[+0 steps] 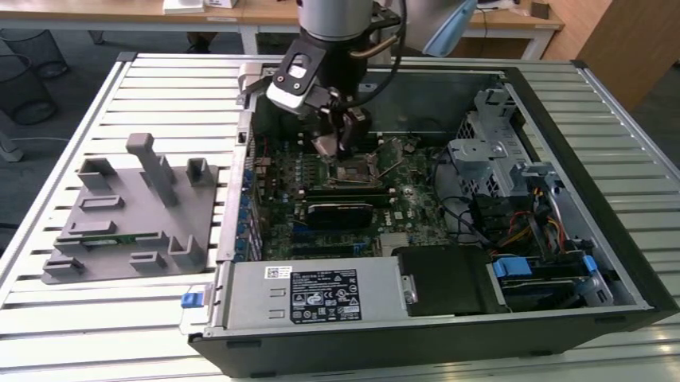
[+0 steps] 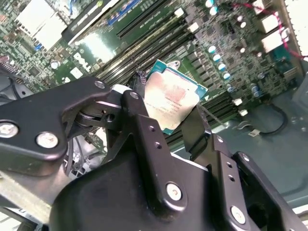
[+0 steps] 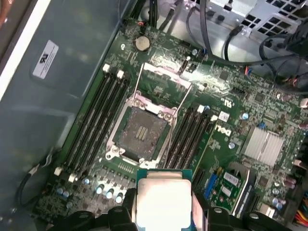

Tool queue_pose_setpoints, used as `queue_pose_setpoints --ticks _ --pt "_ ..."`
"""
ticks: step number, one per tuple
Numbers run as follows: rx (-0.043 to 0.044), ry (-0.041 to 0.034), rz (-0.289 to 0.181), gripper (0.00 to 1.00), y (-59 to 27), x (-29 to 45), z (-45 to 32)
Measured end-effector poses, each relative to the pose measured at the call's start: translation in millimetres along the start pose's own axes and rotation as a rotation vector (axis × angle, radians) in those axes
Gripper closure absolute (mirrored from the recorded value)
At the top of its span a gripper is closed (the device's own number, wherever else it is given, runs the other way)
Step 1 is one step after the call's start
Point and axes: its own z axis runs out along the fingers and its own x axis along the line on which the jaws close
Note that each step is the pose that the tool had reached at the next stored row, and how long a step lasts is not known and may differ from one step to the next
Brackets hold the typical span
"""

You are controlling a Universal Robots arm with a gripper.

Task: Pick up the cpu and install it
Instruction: 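Place the cpu into insertion slot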

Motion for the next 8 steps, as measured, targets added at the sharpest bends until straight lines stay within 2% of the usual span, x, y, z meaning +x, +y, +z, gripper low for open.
queue_pose_setpoints --ticks 4,8 --pt "0.0003 0.0 0.005 0.46 3.9 0.8 1.5" --pt "0.0013 -0.0024 0.063 0.46 4.2 1.1 2.9"
